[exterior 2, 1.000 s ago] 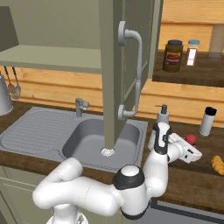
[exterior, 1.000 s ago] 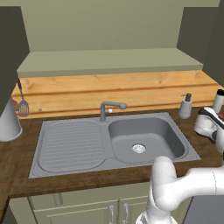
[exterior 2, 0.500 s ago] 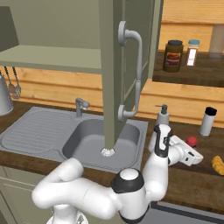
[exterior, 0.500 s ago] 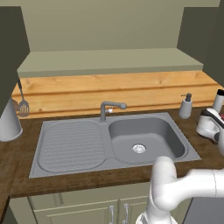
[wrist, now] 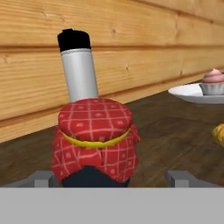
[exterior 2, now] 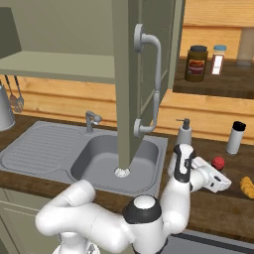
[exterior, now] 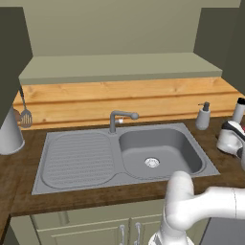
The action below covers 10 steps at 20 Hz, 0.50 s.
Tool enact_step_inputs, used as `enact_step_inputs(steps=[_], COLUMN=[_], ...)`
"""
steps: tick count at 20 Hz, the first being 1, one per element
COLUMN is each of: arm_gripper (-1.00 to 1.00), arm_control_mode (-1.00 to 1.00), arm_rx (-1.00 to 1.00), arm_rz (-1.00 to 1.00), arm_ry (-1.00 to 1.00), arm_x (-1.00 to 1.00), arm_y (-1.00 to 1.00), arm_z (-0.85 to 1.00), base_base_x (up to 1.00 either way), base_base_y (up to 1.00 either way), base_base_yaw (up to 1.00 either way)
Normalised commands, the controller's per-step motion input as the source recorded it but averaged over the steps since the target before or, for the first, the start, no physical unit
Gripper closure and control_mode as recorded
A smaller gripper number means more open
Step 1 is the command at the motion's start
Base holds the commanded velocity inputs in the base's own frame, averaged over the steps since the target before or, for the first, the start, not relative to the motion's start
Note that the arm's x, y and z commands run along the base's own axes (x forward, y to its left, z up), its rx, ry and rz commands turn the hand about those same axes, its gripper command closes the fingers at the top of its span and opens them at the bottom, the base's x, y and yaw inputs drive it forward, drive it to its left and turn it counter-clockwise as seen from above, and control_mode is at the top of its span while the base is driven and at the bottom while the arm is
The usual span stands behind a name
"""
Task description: From the different types of pastries on the counter, select a croissant and place it on the cutting board. Then retrieve a jar of jam from the cabinet and place it alongside the croissant on the cutting board.
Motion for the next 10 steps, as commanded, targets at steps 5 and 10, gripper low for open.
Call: enact_step_inputs(steps=[5,10], arm_gripper=[-1.0,-1.0], arm_control_mode=[-1.0,-1.0], arm_rx=[0.01,0.02], arm_rz=[-0.05,-0.02], arm_ry=[0.0,0.0], arm_x=[-0.39,-0.52], arm_y=[0.0,0.29], arm_z=[-0.03,-0.1], base_base_x=[0.0,0.0], base_base_y=[0.0,0.0], base_base_yaw=[0.0,0.0])
